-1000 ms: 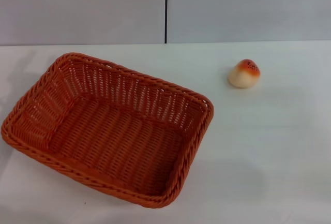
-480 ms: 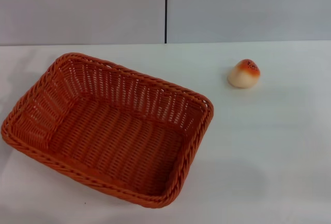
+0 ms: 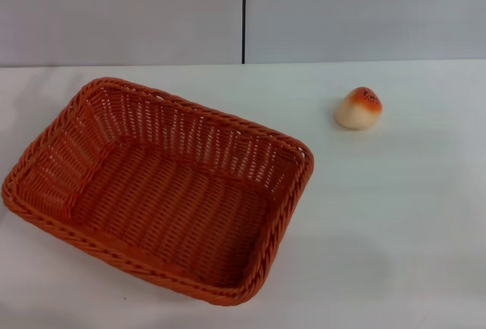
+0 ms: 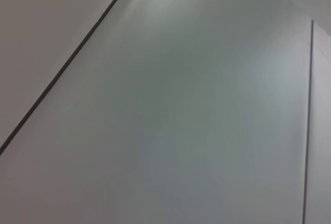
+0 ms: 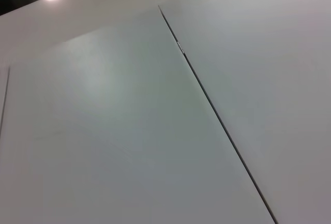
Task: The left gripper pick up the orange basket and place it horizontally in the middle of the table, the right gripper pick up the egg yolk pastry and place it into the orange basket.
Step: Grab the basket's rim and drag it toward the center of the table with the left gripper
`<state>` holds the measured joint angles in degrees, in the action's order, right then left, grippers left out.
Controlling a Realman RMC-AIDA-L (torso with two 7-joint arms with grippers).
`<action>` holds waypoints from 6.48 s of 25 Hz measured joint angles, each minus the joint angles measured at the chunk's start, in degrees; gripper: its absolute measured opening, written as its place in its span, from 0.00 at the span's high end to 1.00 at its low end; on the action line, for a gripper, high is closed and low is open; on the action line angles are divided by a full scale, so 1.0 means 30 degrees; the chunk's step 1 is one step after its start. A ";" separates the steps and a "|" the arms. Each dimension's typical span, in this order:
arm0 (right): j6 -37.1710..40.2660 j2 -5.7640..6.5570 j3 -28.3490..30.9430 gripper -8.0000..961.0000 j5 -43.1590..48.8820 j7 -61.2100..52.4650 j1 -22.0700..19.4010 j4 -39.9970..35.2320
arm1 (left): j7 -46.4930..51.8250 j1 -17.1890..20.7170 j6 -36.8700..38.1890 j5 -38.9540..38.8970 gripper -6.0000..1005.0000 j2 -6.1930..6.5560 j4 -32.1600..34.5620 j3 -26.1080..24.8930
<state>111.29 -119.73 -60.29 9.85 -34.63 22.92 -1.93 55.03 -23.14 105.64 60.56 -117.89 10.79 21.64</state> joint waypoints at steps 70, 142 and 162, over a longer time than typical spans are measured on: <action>-0.1142 0.0182 0.4159 0.39 -0.0029 -0.0469 -0.0647 0.1022 | 2.6013 -0.3359 -0.2459 2.9127 0.28 0.1470 1.9036 0.6867; -0.3606 0.0300 0.4386 0.39 -0.0022 -0.0467 -0.0114 0.0201 | 3.3402 0.2096 -0.2456 2.2100 0.84 -0.0253 2.1671 0.6307; -0.3798 0.0327 0.4253 0.39 -0.0026 -0.0468 0.0078 0.0194 | 3.3045 0.3370 -0.3811 2.0981 0.76 -0.0193 2.1480 0.9411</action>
<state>99.90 -118.74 -47.53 9.77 -36.03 23.15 -1.34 154.17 -13.03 94.21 123.50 -118.47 75.23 49.88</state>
